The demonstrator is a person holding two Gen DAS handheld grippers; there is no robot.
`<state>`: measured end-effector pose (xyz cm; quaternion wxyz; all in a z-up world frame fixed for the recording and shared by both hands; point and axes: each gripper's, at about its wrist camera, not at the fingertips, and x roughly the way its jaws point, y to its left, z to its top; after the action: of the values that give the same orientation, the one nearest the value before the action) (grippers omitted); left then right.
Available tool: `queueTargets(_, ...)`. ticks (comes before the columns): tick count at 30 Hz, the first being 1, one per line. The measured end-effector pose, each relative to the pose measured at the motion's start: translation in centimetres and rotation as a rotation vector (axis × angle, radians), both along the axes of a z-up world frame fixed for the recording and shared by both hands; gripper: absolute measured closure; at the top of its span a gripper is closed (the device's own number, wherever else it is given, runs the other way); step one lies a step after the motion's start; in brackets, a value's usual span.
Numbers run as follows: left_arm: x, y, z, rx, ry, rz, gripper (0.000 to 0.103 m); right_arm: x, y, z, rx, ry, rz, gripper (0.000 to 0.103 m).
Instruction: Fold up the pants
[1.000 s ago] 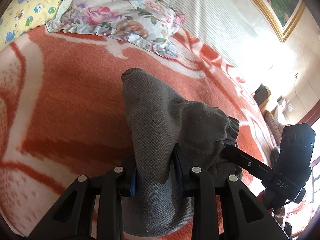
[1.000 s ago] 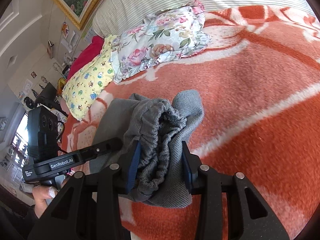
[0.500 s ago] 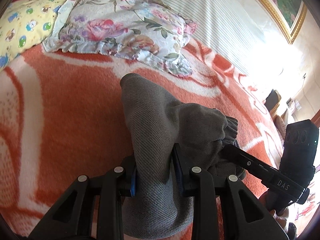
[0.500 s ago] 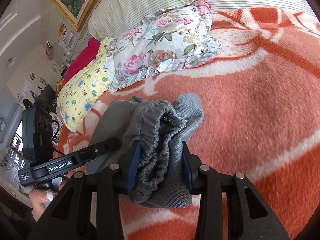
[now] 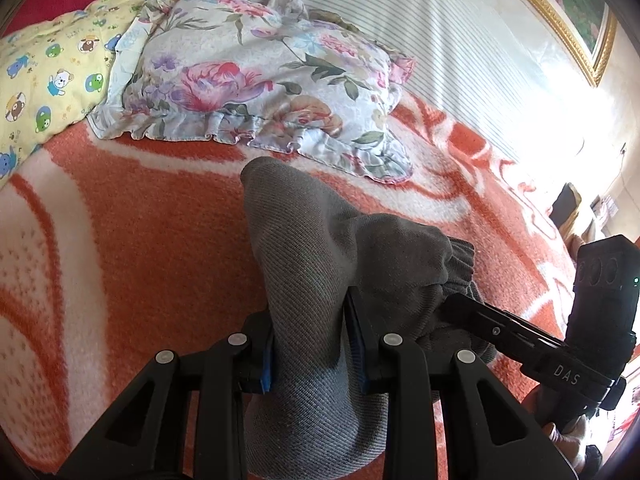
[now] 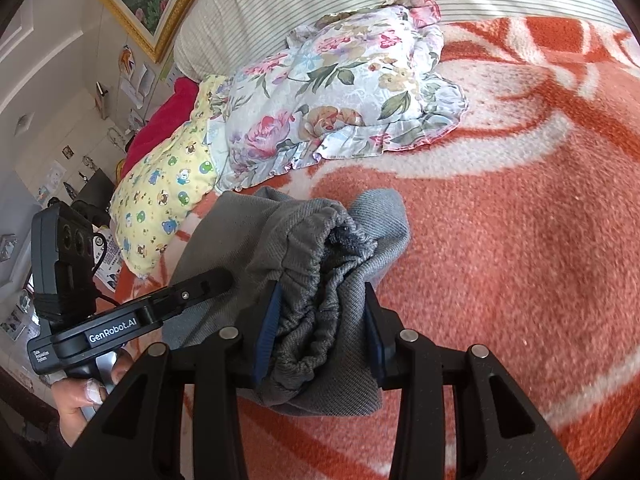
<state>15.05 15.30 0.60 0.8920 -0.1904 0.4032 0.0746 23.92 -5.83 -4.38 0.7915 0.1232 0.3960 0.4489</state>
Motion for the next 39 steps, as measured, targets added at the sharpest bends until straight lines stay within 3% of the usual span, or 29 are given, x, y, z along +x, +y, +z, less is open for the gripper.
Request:
queueTargets(20, 0.7, 1.0, -1.9, -0.017, 0.011, 0.014, 0.073, 1.3, 0.9, -1.6, -0.011, 0.023, 0.005, 0.062)
queueTargets(30, -0.1, 2.2, -2.9, -0.082, 0.001, 0.016, 0.071, 1.2, 0.5, -2.2, -0.009, 0.057, -0.008, 0.054)
queueTargets(39, -1.0, 3.0, -3.8, -0.131, -0.002, 0.012, 0.064, 0.7, -0.1, -2.7, -0.033, 0.050, -0.008, 0.054)
